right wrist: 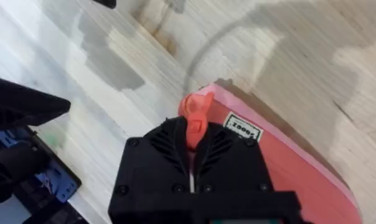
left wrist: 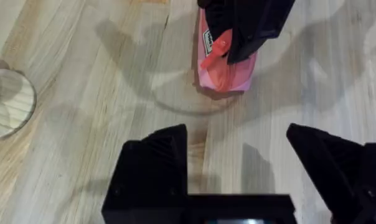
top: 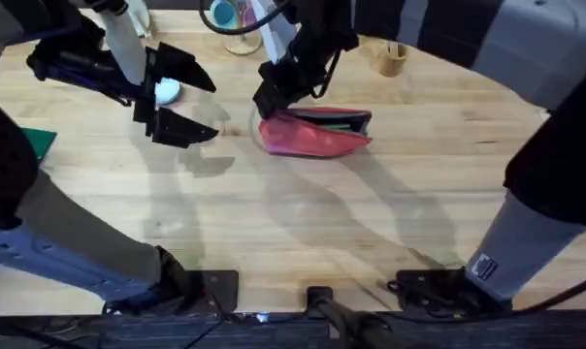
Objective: Unzip the bag, pick up the pens from the table one at a time and place them inside, then zip the bag closed.
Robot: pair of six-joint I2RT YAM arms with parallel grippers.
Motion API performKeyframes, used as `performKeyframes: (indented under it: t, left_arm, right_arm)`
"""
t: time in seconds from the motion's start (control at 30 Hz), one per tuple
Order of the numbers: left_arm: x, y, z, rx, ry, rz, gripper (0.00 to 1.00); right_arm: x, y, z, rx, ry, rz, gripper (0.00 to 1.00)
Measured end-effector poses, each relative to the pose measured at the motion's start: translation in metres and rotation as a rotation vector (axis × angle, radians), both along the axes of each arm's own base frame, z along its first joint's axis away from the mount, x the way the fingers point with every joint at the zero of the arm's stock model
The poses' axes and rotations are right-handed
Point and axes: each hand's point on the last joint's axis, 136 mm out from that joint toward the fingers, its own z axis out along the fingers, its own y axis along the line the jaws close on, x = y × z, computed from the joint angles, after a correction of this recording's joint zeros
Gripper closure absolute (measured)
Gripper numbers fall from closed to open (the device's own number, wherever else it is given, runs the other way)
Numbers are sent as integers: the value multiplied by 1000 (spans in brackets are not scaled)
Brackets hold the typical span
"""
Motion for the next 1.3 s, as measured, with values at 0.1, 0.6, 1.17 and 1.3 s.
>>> performKeyframes:
  t: [0.1,0.6,1.17,1.3]
  left_arm:
    - [0,0,0,0,0,0,8]
    - [0,0,0,0,0,0,7]
    - [-7,-3,3,-18,42,1,8]
    - [-7,-3,4,-23,40,3,7]
  right_arm:
    - [-1,0,0,-1,5,1,968]
    - [-2,-1,-1,4,104,-201,972]
    - [0,-1,-1,17,215,-450,970]
    - [2,0,0,27,215,-466,970]
